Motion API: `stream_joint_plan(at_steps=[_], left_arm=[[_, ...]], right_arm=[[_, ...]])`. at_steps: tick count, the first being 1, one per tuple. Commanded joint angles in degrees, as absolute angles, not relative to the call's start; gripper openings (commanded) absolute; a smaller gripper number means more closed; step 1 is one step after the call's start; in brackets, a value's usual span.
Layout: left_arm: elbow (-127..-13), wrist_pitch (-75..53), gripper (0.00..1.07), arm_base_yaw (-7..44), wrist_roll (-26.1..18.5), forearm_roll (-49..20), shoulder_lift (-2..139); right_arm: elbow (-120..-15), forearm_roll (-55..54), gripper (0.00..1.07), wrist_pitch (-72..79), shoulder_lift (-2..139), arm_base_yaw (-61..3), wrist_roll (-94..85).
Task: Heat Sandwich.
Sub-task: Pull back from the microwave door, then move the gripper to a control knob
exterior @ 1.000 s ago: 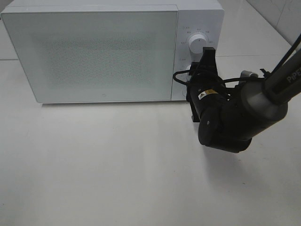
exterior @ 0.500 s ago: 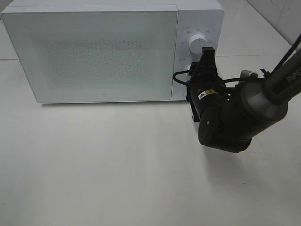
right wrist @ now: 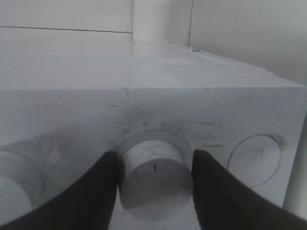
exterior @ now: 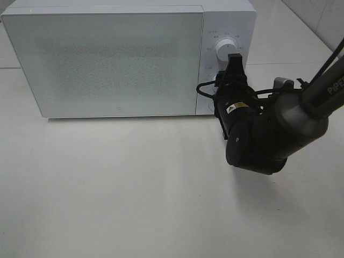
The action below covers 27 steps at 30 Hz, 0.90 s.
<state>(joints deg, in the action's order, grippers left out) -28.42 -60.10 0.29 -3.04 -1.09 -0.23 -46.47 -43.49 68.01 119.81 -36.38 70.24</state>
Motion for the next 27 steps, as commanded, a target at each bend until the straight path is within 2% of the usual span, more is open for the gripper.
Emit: stream_joint_plan(at_steps=[1, 2, 4, 5, 15, 25, 27], left_arm=[[-28.2, -59.4, 0.98, 0.3, -2.9, -0.9, -1.5], [-28.2, -59.4, 0.98, 0.3, -2.9, -0.9, -1.5], [-28.2, -59.4, 0.98, 0.3, -2.9, -0.9, -1.5], [-28.2, -59.4, 0.98, 0.3, -2.9, -0.9, -1.5], [-28.2, -59.4, 0.98, 0.3, -2.9, -0.9, -1.5], [-28.2, -59.4, 0.98, 0.3, -2.9, -0.9, -1.5], [-28.2, -59.4, 0.98, 0.3, -2.9, -0.9, -1.5]], right_arm=[[-46.8, -45.4, 0.65, 74.8, 118.8, -36.0, 67.9], [-46.8, -45.4, 0.65, 74.8, 118.8, -36.0, 67.9], [-46.8, -44.8, 0.78, 74.7, 118.7, -36.0, 67.1], [-46.8, -44.3, 0.80, 74.6, 118.7, -36.0, 67.1], [-45.0, -40.6, 0.78, 69.7, 116.1, -36.2, 64.6], [-38.6, -30.7, 0.76, 54.5, 110.6, -36.0, 57.7], [-37.5, -29.0, 0.76, 50.1, 108.7, -36.0, 52.0]])
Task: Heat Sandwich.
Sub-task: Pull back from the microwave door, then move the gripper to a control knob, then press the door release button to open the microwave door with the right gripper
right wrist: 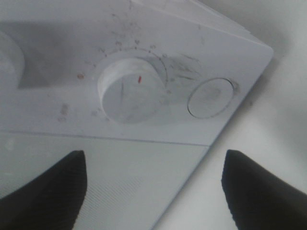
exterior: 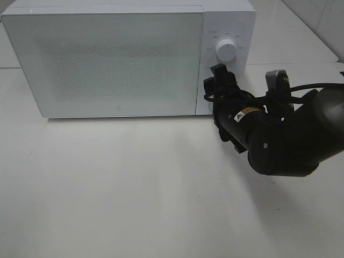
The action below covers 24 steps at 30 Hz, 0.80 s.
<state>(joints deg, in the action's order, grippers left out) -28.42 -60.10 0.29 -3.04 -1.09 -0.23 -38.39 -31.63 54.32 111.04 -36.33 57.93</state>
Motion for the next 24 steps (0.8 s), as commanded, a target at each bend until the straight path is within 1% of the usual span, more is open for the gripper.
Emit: stream_joint_plan(at_steps=[1, 3, 6, 7, 11, 13, 15, 16, 17, 20, 21, 24], left_arm=[[-28.2, -59.4, 0.98, 0.3, -2.9, -0.9, -1.5], [-28.2, -59.4, 0.98, 0.3, -2.9, -0.9, -1.5], [-28.2, -59.4, 0.98, 0.3, -2.9, -0.9, -1.5], [-28.2, -59.4, 0.98, 0.3, -2.9, -0.9, -1.5], [-28.2, -59.4, 0.98, 0.3, -2.9, -0.9, -1.5], [-28.2, -59.4, 0.98, 0.3, -2.9, -0.9, -1.5], [-28.2, -59.4, 0.98, 0.3, -2.9, -0.9, -1.5], [-28.2, -59.4, 0.98, 0.3, -2.9, -0.9, -1.5], [-28.2, -59.4, 0.98, 0.3, -2.9, -0.9, -1.5], [-28.2, -59.4, 0.98, 0.3, -2.9, -0.9, -1.5], [-28.2, -59.4, 0.98, 0.3, -2.9, -0.9, -1.5], [-28.2, -59.4, 0.98, 0.3, -2.9, -0.9, -1.5]], right_arm=[[-37.2, -28.6, 0.76, 48.7, 107.9, -36.0, 49.6], [-37.2, -28.4, 0.76, 46.8, 107.1, -36.0, 46.9], [-37.2, -27.3, 0.76, 37.8, 103.3, -36.0, 36.2], [-37.2, -27.3, 0.76, 37.8, 103.3, -36.0, 36.2], [-37.2, -27.3, 0.76, 26.2, 98.3, -36.0, 18.2], [-37.2, -27.3, 0.76, 24.6, 97.5, -35.7, 16.3], [-37.3, -27.3, 0.76, 19.3, 96.1, -34.5, 12.9], [-37.3, -27.3, 0.76, 19.3, 96.1, -34.5, 12.9], [-37.3, -27.3, 0.76, 14.8, 94.6, -32.7, 9.2], [-37.3, -25.9, 0.76, 7.7, 91.6, -29.5, 1.7], [-37.3, -25.9, 0.76, 7.7, 91.6, -29.5, 1.7], [-37.3, -25.8, 0.76, 1.3, 89.4, -27.3, -2.2]])
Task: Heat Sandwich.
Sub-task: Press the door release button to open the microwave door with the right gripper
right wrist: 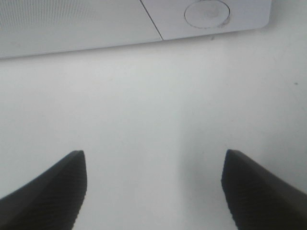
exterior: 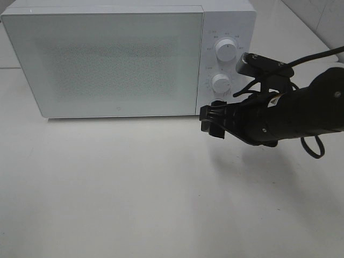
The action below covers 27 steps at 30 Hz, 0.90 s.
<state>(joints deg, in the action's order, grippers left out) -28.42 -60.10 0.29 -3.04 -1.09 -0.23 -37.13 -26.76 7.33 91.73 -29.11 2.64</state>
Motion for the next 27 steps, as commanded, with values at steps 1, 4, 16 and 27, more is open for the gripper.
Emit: stream_joint_plan(at_steps=[1, 4, 16, 27], left_arm=[[-28.2, -59.4, 0.98, 0.3, -2.9, -0.9, -1.5], [-28.2, -59.4, 0.98, 0.3, -2.9, -0.9, -1.5], [-28.2, -59.4, 0.98, 0.3, -2.9, -0.9, -1.5], [-28.2, -59.4, 0.98, 0.3, -2.9, -0.9, -1.5]], right_arm=[[-37.3, -25.8, 0.76, -2.3, 88.1, -26.0, -4.8], [-37.3, -25.8, 0.76, -5.5, 86.6, -25.2, -7.0], [-40.6, -18.8, 0.76, -26.9, 76.1, -22.7, -12.3], [-44.0, -13.0, 0.76, -42.6, 63.7, -22.7, -8.3]])
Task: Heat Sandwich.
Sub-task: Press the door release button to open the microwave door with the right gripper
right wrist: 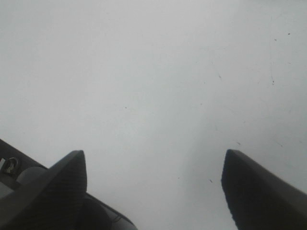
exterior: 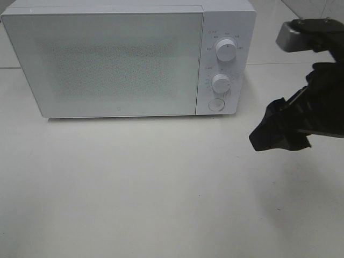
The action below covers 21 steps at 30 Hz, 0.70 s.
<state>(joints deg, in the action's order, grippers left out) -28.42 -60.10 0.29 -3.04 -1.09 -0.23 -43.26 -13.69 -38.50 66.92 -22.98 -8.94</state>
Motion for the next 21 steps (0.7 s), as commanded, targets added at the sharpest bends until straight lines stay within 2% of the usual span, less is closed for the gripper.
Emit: stream_joint_plan(at_steps=[1, 10, 21], left_arm=[[-28.2, -59.4, 0.98, 0.3, -2.9, -0.9, -1.5], [-28.2, -59.4, 0.98, 0.3, -2.9, -0.9, -1.5], [-28.2, -59.4, 0.98, 0.3, -2.9, -0.9, -1.5]], right_arm=[[-44.1, -12.8, 0.76, -44.7, 61.1, -22.7, -8.3], [-44.1, -11.2, 0.76, -51.9, 50.5, -22.7, -7.2], [-43.9, 1.6, 0.76, -61.9, 34.9, -22.7, 0.6]])
